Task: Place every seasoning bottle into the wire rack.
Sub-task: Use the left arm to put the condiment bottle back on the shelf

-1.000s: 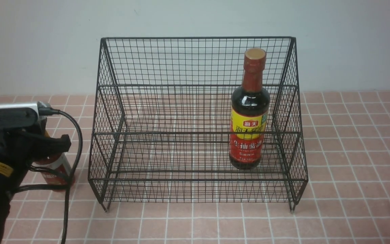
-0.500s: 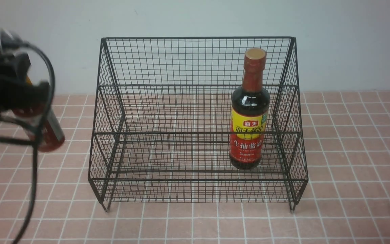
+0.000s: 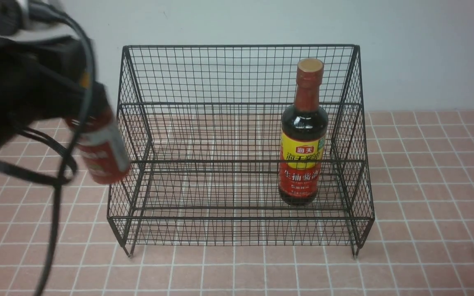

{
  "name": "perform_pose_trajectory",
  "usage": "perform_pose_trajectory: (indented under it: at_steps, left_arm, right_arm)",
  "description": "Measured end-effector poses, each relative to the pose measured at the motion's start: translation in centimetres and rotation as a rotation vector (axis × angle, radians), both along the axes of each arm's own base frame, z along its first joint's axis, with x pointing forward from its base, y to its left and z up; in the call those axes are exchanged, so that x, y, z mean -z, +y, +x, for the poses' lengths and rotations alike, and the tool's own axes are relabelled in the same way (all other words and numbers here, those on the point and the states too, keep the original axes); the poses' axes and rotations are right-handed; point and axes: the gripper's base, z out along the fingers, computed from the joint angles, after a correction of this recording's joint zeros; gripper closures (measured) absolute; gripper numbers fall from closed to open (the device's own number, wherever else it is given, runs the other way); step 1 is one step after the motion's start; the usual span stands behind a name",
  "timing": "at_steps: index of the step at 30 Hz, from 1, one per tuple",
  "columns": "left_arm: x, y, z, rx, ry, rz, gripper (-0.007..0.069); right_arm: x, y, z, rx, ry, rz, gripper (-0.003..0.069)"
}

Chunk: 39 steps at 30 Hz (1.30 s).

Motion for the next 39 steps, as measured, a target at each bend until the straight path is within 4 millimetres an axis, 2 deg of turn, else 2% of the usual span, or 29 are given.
perform_pose_trajectory:
  at_steps: [6,8,17,23,39]
  left_arm:
    - [1.0,-2.1,0.3,0.078,0.032,0.013,0.0522]
    - [2.1,-3.1,1.0,0.102,0.074,0.032,0.0522]
    - [5.0,-4.6,3.9,0.1,0.106,0.049,0.0522]
    - [6.7,-5.1,4.7,0.1,0.163,0.075,0.0522]
    - [9.2,-5.2,4.8,0.107,0.353,0.161,0.0523]
  right_arm:
    - [0.0,0.0,0.0,0.0,0.0,0.0,0.0669]
    - [0.0,0.0,0.0,0.0,0.0,0.0,0.0669]
    - [0.0,0.0,0.0,0.0,0.0,0.0,0.0669]
    - [0.0,0.0,0.0,0.0,0.0,0.0,0.0669]
    - [0.0,0.0,0.0,0.0,0.0,0.0,0.0668]
